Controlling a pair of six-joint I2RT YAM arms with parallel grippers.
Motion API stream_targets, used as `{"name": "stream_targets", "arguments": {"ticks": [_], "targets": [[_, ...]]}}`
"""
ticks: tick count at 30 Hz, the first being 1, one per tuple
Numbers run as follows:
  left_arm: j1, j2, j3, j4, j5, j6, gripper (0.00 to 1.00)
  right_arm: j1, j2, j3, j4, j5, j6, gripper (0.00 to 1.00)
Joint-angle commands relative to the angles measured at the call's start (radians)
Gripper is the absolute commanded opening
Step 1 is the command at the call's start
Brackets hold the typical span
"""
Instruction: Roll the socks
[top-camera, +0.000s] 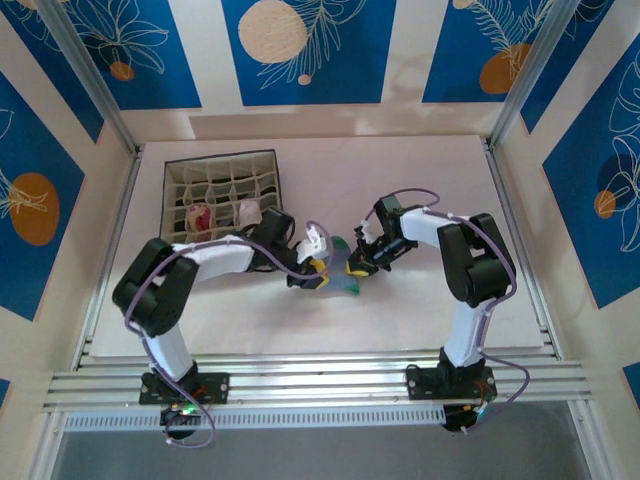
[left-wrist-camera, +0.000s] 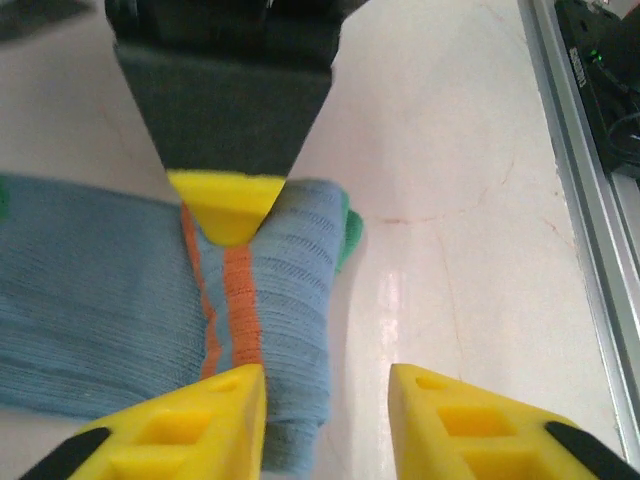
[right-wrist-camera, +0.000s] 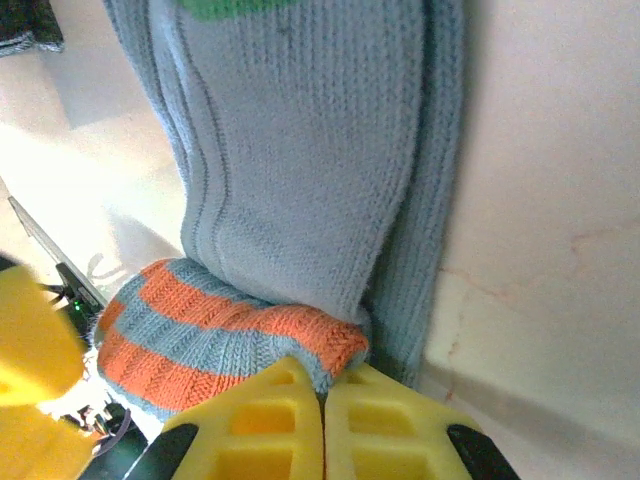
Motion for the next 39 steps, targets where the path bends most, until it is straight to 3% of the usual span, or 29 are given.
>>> {"name": "stream_targets", "arguments": {"ticks": [1,5,11,21,23,25,29,33,39], "targets": [[-0.012,-0.077,-0.083,0.198,-0.063,0.110,0.38,0.002,0.042,0.005,-0.094,0.080,-0.024,0.00],[-0.085,-0.136,-0.164,0.310,-0.238,0.232,0.43,0.014,0.056,0.027,-0.123,0.090,-0.032,0.00],[-0.191,-0.100,-0.137,0.255,-0.441,0.406,0.47,0.023,0.066,0.047,-0.143,0.092,-0.038,0.00],[-0.233,0.019,-0.075,0.235,-0.519,0.469,0.49,0.034,0.080,0.057,-0.155,0.090,-0.046,0.00],[-0.234,0.037,-0.065,0.222,-0.515,0.468,0.46,0.036,0.079,0.059,-0.156,0.086,-0.049,0.00],[-0.232,0.051,-0.044,0.180,-0.510,0.457,0.34,0.039,0.070,0.055,-0.144,0.066,-0.055,0.06],[-0.217,0.082,-0.008,0.106,-0.492,0.383,0.02,0.030,0.008,0.006,-0.058,0.003,-0.040,0.34],[-0.157,0.092,0.030,0.028,-0.327,0.253,0.00,0.000,-0.080,-0.066,0.040,-0.031,-0.012,0.45],[-0.090,0.161,0.146,-0.161,-0.112,0.114,0.00,-0.043,-0.202,-0.155,0.162,0.011,0.026,0.52]]}}
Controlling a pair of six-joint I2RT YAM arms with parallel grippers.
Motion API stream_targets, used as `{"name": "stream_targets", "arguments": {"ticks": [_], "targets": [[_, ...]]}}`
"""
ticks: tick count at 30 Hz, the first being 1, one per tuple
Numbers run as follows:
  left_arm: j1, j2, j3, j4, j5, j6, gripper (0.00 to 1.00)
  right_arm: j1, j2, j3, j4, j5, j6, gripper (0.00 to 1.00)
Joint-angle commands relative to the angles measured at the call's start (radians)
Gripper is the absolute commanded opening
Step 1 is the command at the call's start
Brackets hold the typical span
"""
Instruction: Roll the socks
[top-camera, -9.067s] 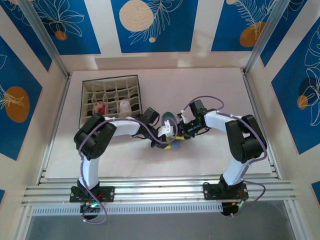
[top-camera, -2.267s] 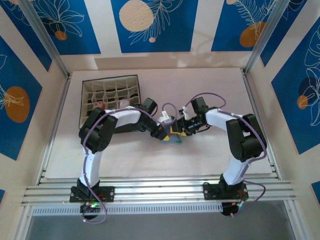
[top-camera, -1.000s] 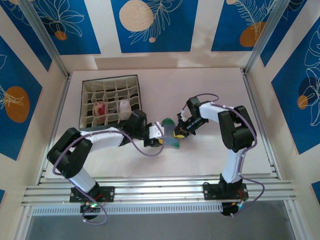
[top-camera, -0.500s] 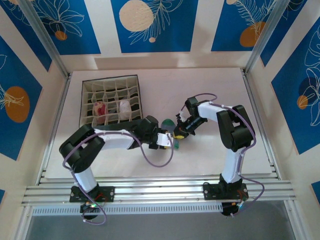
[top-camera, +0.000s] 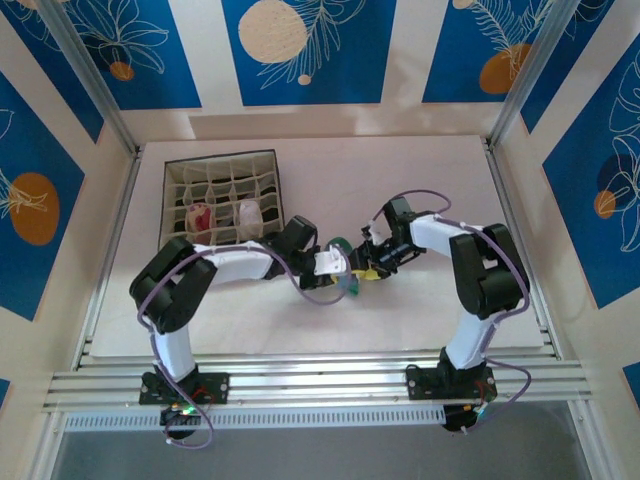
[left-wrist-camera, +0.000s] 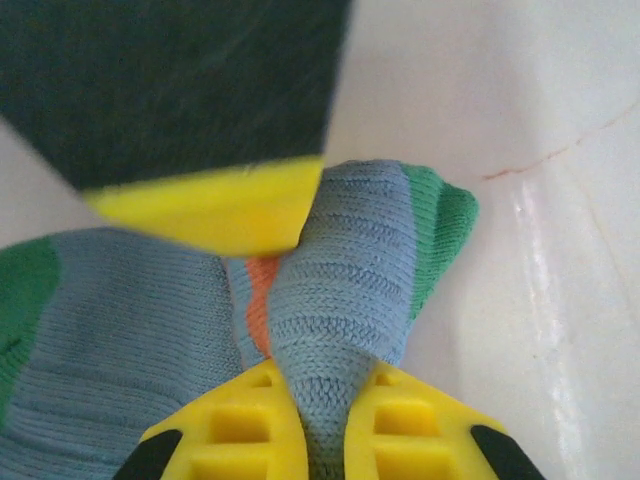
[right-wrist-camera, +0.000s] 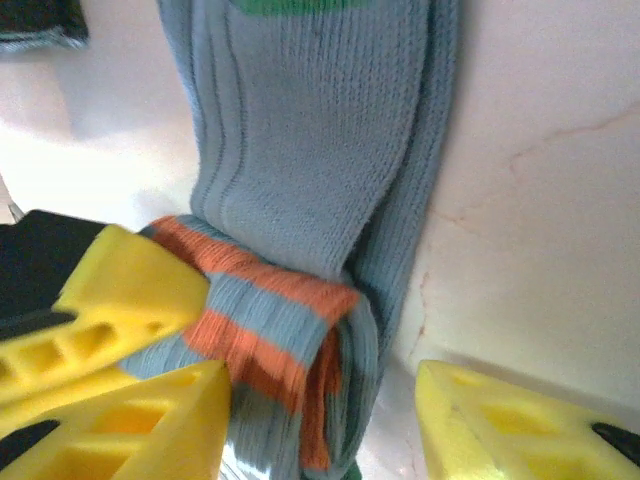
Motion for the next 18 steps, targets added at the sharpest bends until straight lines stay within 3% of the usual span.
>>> {"name": "stream_targets", "arguments": {"ticks": [1,8,18], "targets": [[0.039,0.059,0.070,-0.188,0.175,-0.119,0.00,-0.014,-0.081,-0.049,0.098,0.003,0.034,0.52],[0.104,0.175,0.194,-0.323,0.322,-0.253,0.00,-0.010,-0.133,-0.105,0.226,-0.065,0.043,0.54],[0.156,0.275,0.261,-0.331,0.322,-0.476,0.00,0.015,-0.038,-0.098,0.245,-0.098,0.055,0.54]]}}
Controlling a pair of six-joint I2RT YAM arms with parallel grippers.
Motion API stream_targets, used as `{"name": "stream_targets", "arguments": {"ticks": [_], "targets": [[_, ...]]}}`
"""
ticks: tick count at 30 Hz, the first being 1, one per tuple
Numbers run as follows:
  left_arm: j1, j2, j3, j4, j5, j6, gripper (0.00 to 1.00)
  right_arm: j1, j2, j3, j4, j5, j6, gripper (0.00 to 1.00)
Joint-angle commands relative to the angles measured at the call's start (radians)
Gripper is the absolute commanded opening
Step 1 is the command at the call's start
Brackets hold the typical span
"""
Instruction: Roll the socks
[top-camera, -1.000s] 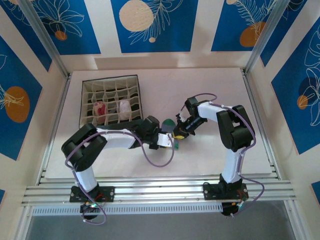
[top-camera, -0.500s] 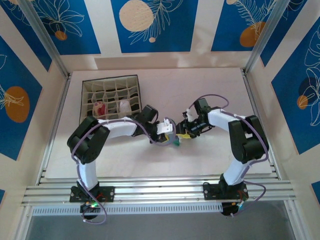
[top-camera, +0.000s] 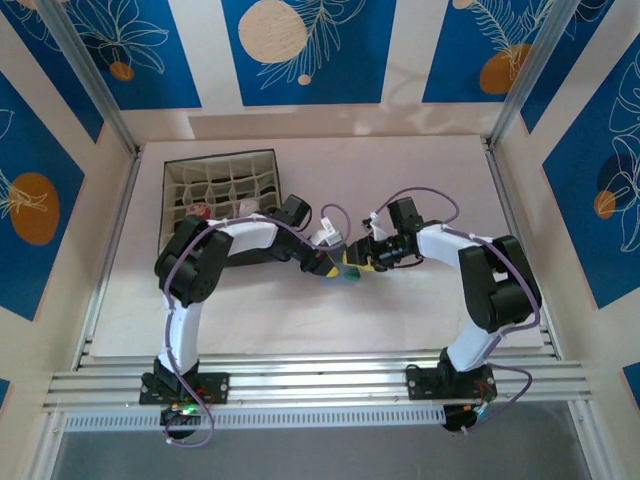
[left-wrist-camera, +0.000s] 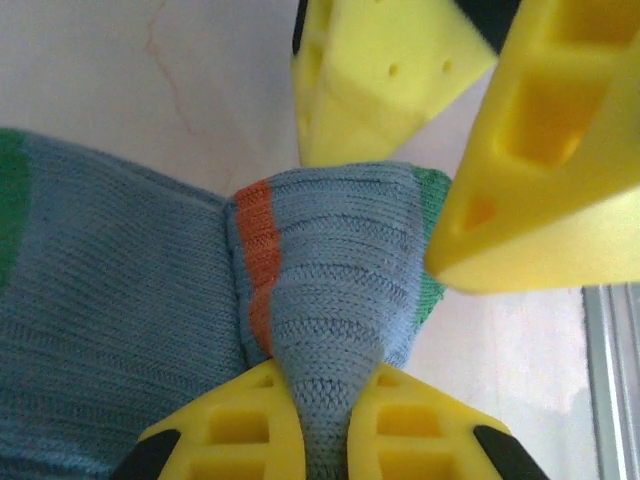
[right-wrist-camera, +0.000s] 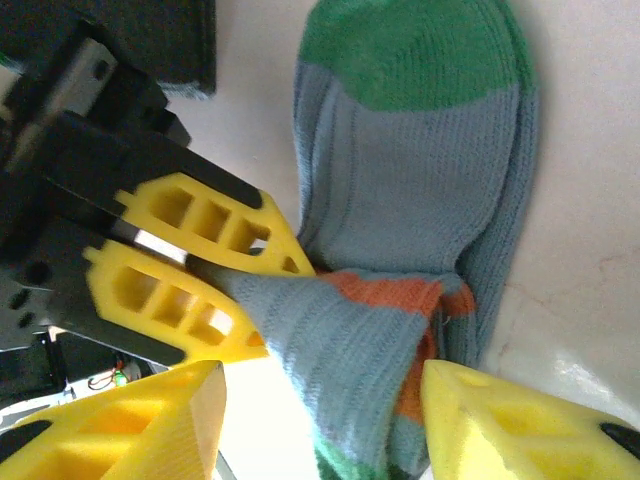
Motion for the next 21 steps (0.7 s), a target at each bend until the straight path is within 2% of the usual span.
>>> {"name": "stream_targets", "arguments": {"ticks": [1,4,6,10,14,18,21], "targets": [[0.023,0.054,-0.009,-0.047,-0.025,-0.109,0.00,0.012,0.036,-0.002,0.004,-0.030,0.019,0.54],[0.024,0.062,-0.014,-0.031,-0.016,-0.121,0.02,0.019,0.070,0.008,-0.002,-0.022,0.034,0.51],[0.023,0.065,-0.015,-0.022,-0.019,-0.126,0.03,0.025,0.096,0.017,-0.009,-0.019,0.046,0.45],[0.022,0.047,-0.041,0.026,-0.038,-0.145,0.08,0.047,0.160,0.071,-0.088,0.027,0.055,0.24],[0.012,-0.033,-0.129,0.153,-0.088,-0.144,0.21,0.058,0.199,0.118,-0.178,0.080,0.046,0.07],[-0.008,-0.121,-0.203,0.245,-0.151,-0.092,0.27,0.061,0.219,0.155,-0.245,0.108,0.028,0.01],[-0.039,-0.211,-0.280,0.325,-0.213,-0.014,0.31,0.062,0.221,0.174,-0.290,0.126,0.017,0.00]]}}
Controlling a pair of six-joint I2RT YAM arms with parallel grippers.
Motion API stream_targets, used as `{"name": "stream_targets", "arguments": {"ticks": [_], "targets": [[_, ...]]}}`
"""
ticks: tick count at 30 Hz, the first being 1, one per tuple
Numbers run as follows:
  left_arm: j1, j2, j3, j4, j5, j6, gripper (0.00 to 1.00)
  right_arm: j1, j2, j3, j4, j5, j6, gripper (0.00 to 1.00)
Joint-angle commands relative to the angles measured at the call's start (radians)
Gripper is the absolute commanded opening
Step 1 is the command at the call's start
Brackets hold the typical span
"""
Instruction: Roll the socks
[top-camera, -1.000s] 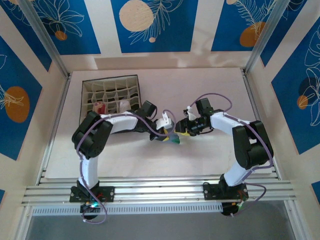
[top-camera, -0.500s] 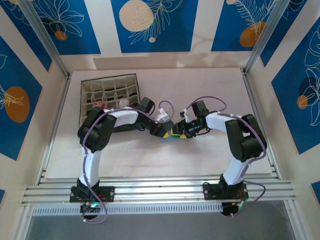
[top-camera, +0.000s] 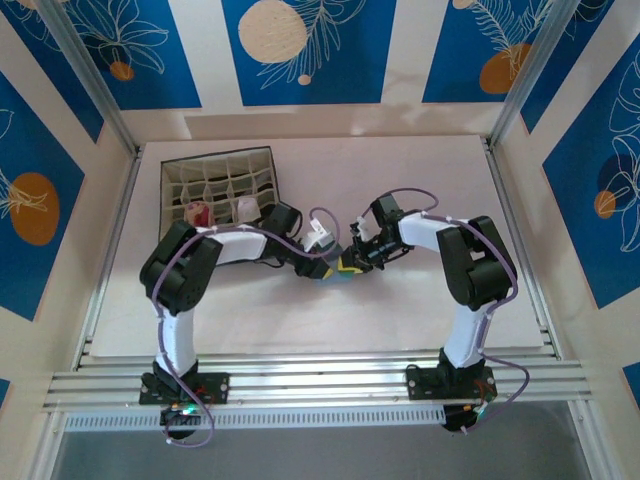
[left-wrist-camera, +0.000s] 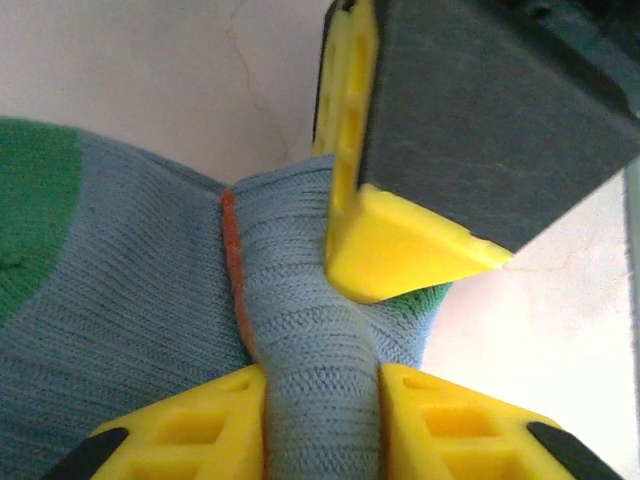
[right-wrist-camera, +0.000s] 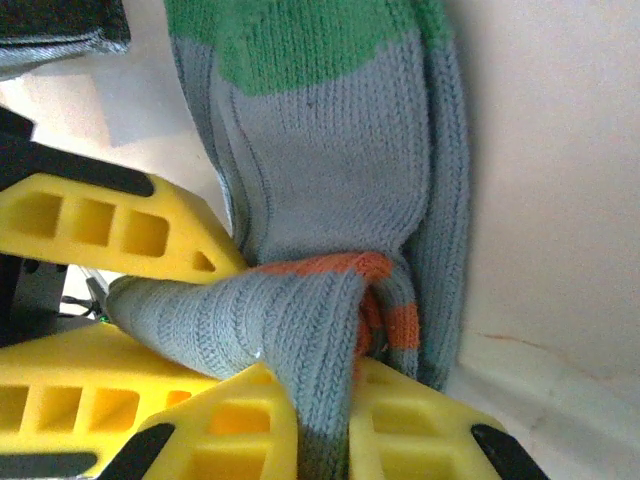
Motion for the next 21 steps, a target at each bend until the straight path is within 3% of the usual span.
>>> {"name": "stream_targets", "arguments": {"ticks": [1,10,15,21], "targets": [[-0.039,-0.105,-0.092,0.107,-0.114,0.122,0.32,0.008,0.041,0.006,-0.128,0.110,-0.024,0.00],[-0.066,-0.359,-0.378,0.500,-0.224,0.290,0.40,0.024,0.062,0.044,-0.216,0.173,-0.068,0.00],[-0.174,-0.414,-0.407,0.477,-0.409,0.511,0.45,0.041,0.066,0.063,-0.242,0.174,-0.072,0.00],[-0.274,-0.347,-0.359,0.421,-0.566,0.686,0.48,0.046,0.075,0.085,-0.269,0.161,-0.078,0.00]]}}
